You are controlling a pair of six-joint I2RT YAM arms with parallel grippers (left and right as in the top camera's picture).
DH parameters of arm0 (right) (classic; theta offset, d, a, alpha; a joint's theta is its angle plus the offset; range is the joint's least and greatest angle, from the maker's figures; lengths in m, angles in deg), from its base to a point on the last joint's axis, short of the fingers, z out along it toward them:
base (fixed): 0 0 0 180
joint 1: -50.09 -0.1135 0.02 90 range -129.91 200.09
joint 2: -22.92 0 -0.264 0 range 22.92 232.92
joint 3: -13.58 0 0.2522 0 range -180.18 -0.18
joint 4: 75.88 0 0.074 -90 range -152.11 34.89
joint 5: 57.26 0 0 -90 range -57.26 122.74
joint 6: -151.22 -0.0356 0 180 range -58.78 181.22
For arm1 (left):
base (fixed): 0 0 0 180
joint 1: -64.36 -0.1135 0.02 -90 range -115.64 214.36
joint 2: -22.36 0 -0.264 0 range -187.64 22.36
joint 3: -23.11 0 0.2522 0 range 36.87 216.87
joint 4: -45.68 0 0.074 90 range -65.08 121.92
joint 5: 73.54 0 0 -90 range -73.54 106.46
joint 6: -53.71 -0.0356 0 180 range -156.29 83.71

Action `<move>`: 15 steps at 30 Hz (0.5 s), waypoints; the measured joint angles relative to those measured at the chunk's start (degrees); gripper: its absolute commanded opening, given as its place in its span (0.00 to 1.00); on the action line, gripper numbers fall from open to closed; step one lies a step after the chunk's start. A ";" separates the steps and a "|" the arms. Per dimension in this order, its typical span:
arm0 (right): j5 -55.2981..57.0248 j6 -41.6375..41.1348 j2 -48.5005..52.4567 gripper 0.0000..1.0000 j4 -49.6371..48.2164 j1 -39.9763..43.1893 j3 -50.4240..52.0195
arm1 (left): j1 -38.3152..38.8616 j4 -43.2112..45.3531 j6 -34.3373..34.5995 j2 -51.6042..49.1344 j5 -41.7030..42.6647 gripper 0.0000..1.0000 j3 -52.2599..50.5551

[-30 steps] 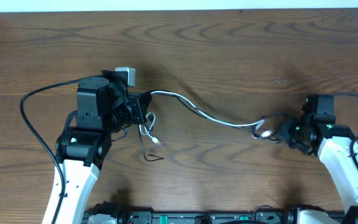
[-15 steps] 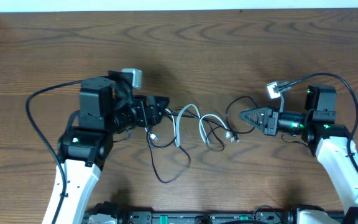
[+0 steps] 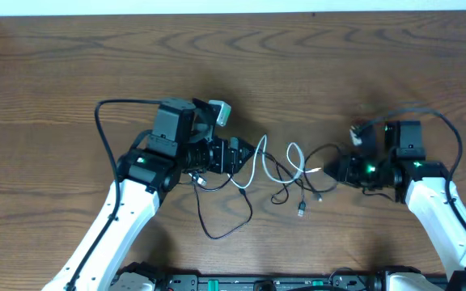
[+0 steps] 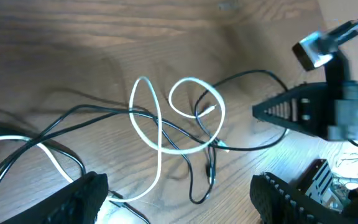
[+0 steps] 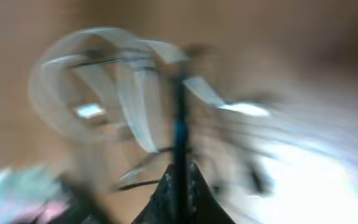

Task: Untangle cables

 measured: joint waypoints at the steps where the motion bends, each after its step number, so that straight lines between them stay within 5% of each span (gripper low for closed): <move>1: 5.42 -2.16 0.00 0.01 1.62 0.02 0.09 | 0.46 0.02 0.02 -0.24 0.00 0.78 0.00; 6: 10.56 -4.15 0.00 0.01 -1.44 0.02 0.13 | 2.21 -0.11 0.02 -0.83 -0.66 0.77 0.00; 11: -22.01 5.53 0.17 0.03 -23.19 0.11 0.52 | 3.13 -0.28 0.02 -0.98 -1.53 0.77 0.00; 15: -38.69 2.51 -0.15 0.10 -39.65 -0.63 -0.11 | 3.37 -0.17 0.02 -1.03 -1.95 0.77 0.00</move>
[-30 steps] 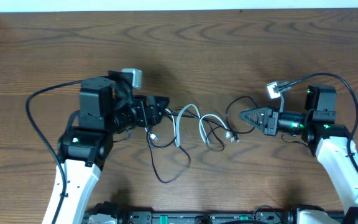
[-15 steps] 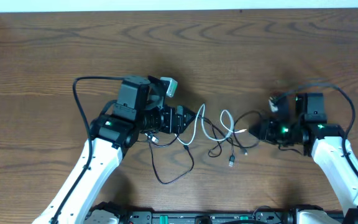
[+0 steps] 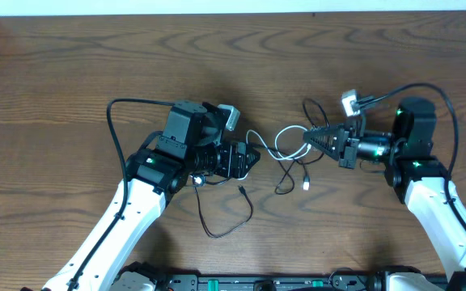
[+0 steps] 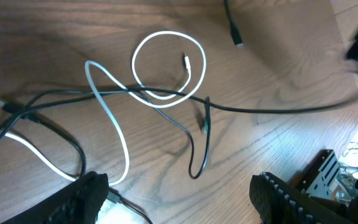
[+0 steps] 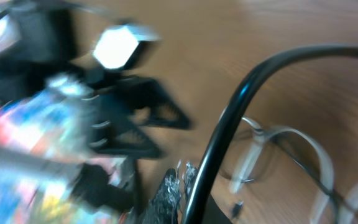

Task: Untangle cables

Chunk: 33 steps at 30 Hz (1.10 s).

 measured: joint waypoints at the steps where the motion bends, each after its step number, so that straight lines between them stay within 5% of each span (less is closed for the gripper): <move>1: -2.29 -1.75 -0.24 0.14 -2.45 -0.11 -0.09 | 0.00 -0.09 0.00 0.00 -0.04 0.78 0.00; 6: 2.73 -7.76 -0.61 0.14 2.75 -0.26 -0.28 | 0.00 -0.04 0.00 0.00 -0.15 0.78 0.00; 13: 44.37 -10.88 -0.61 0.05 28.63 -1.20 -0.13 | 0.00 -0.04 0.00 0.00 -0.22 0.77 0.00; 16: 57.94 -11.87 -0.59 0.24 36.20 -1.20 -0.11 | 0.00 -0.04 -0.02 0.00 -0.63 0.77 0.00; 19: 67.04 -12.85 -0.59 0.31 39.80 -1.18 -0.15 | 0.00 -0.11 0.00 -0.09 -1.44 0.76 0.00; 25: 65.90 -10.29 -0.59 0.38 41.11 -1.36 -2.34 | 0.09 -4.48 1.11 -1.95 -9.92 0.74 0.00; 30: 61.33 -8.52 -0.59 0.58 40.15 -3.28 -6.80 | 0.09 -7.76 6.05 -2.95 -21.77 0.74 0.00; 33: 55.19 -6.49 -0.63 0.60 35.32 -6.27 -8.02 | 0.09 -7.76 8.76 -2.99 -26.27 0.74 0.00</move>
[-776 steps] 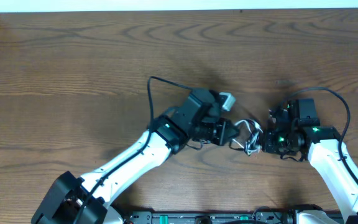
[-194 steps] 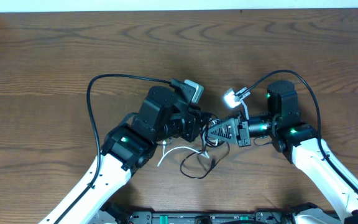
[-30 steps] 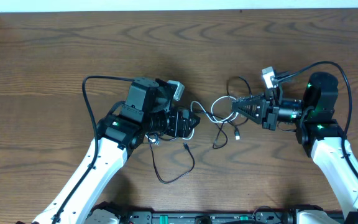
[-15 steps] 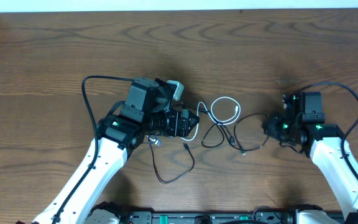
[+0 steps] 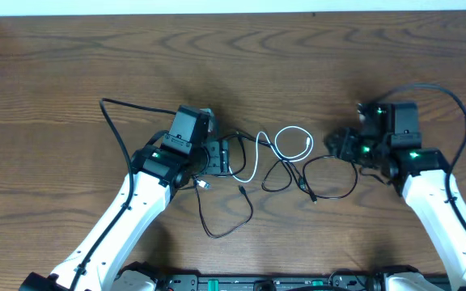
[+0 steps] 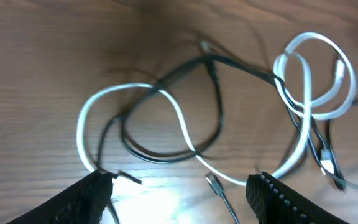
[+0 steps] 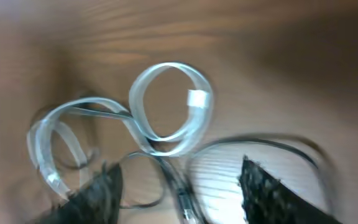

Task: Untangle cables

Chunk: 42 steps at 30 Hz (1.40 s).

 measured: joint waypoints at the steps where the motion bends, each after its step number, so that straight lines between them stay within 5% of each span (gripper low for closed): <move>1: -2.14 0.44 0.02 0.60 -1.64 -1.57 -0.20 | 0.00 -0.13 1.03 0.00 -1.49 0.74 0.00; 8: -7.19 0.76 4.87 0.60 -10.40 -12.85 -0.37 | 0.00 -6.38 13.31 -0.04 -14.08 0.74 0.00; 19: -8.28 -5.77 20.50 0.49 -27.63 -21.70 -0.42 | -0.04 -7.30 17.59 -0.07 -17.81 0.74 0.00; 24: -10.40 -8.48 25.64 0.02 -34.21 -23.02 -0.44 | -0.04 -7.41 17.62 -0.07 -18.14 0.74 0.00; 30: -27.69 -8.57 25.99 0.01 -45.99 -20.15 -0.39 | -0.04 -7.91 17.64 -0.07 -18.32 0.74 0.00; 38: -34.18 -8.48 12.57 0.01 -40.13 -15.19 -0.50 | -0.04 -6.60 17.68 -0.07 -18.16 0.74 0.00; 42: -25.11 -7.85 1.70 0.01 -25.42 -15.45 -1.88 | -0.02 -3.52 17.75 -0.09 -14.25 0.75 0.00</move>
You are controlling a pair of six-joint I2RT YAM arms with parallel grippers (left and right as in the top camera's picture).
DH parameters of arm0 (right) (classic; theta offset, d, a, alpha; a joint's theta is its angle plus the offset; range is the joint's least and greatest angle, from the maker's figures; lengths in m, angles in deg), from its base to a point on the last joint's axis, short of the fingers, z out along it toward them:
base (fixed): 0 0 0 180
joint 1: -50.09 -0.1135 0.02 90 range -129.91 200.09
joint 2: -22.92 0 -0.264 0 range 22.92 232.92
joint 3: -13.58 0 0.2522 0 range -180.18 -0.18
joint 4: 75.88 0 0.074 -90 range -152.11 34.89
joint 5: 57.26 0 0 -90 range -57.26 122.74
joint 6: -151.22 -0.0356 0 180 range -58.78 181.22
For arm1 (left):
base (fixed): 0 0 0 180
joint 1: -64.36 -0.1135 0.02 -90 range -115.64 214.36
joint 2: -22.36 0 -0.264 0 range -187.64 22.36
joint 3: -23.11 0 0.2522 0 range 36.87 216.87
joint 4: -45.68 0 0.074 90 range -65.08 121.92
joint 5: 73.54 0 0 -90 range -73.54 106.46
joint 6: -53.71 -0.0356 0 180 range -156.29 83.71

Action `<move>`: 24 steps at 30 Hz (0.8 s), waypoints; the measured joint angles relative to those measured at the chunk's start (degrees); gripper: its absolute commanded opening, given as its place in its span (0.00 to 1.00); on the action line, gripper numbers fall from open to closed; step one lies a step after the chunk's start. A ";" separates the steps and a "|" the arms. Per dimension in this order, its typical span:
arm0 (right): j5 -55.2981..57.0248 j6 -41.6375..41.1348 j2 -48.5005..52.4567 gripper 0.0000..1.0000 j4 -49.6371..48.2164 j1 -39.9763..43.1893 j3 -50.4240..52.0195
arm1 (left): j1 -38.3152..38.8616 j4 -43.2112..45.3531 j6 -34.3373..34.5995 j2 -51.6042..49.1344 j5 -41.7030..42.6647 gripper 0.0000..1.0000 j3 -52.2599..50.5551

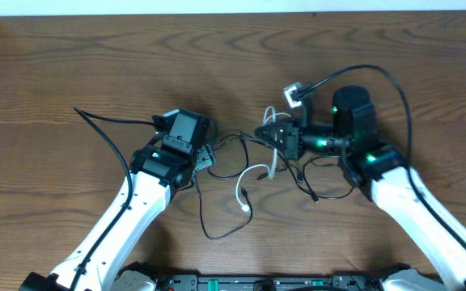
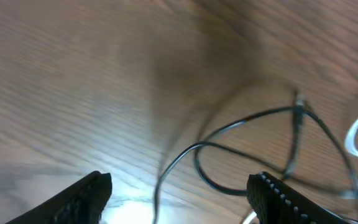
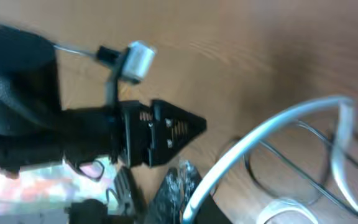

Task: Untangle cables
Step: 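Lift the white cable with the right gripper and pull it up-right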

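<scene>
A white cable (image 1: 254, 172) and thin black cables (image 1: 226, 228) lie crossed in the middle of the table. My right gripper (image 1: 265, 133) reaches in from the right and is shut on the white cable (image 3: 272, 134), which rises out of its jaws (image 3: 182, 186) and bends away. My left gripper (image 1: 207, 158) sits at the tangle's left edge. In the left wrist view it (image 2: 179, 208) is open, fingers (image 2: 86, 194) wide apart, with a black cable (image 2: 229, 134) curling on the wood ahead and one strand running between them.
The brown wooden table (image 1: 47, 73) carries everything. A black loop with a plug (image 1: 330, 190) lies under the right forearm. The left arm's own black lead (image 1: 108, 133) arcs out to the left. The left arm's wrist (image 3: 160, 130) shows in the right wrist view.
My right gripper was open at the right of the tangle; now it is in the middle, shut on the white cable. The white double loop is gone and the cable hangs looser.
At first my right gripper was shut on a black cable right of the tangle, then held it stretched away to the right. Later it stood open with that cable lying on the table. Now it grips the white cable. My left gripper stayed open at the left throughout.
</scene>
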 measured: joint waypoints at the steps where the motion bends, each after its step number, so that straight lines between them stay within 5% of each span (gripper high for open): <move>1: 4.11 0.61 -2.43 0.01 6.88 0.07 -0.92 | 0.00 0.20 0.02 -0.02 0.46 0.75 0.00; 8: 20.48 8.76 -5.55 0.01 42.27 0.22 -18.53 | -0.02 0.46 -0.02 -0.02 2.45 0.75 0.00; 16: 20.74 18.84 -6.16 0.01 47.08 0.55 -41.51 | -0.02 0.42 -0.66 -0.02 3.76 0.75 0.00; 24: 20.26 23.71 -7.37 0.01 39.43 0.55 -44.81 | -0.02 0.44 -1.73 -0.02 4.59 0.76 0.00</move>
